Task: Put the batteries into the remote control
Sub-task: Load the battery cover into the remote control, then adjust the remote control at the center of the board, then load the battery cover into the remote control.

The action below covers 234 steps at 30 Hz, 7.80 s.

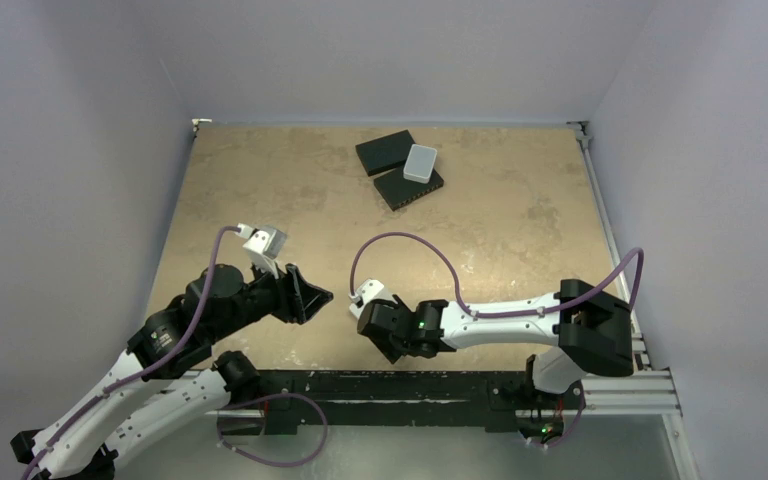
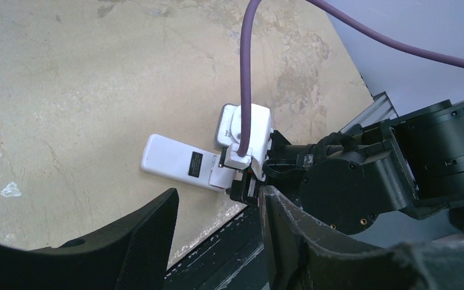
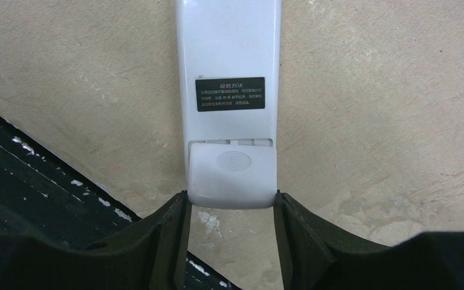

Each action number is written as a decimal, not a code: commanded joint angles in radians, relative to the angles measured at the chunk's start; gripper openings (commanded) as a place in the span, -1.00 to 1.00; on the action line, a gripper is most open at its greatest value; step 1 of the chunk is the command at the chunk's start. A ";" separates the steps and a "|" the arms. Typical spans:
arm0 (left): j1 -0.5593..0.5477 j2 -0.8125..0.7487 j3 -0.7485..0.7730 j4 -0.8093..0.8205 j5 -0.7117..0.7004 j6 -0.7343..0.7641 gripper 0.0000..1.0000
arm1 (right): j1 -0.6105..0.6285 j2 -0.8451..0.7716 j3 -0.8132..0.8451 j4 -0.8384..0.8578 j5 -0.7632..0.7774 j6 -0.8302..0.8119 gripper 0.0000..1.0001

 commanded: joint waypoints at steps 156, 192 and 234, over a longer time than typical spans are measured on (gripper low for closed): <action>0.036 0.995 -0.169 0.525 -0.032 -0.074 -1.00 | -0.003 -0.445 -0.305 0.136 0.040 0.409 0.06; 0.036 0.686 -0.248 0.336 -0.190 -0.184 -0.36 | -0.172 -0.159 -0.089 0.167 0.091 0.311 0.04; 0.034 0.660 -0.339 0.436 0.069 -0.237 -0.24 | -0.221 -0.062 -0.148 0.252 0.007 0.299 -0.20</action>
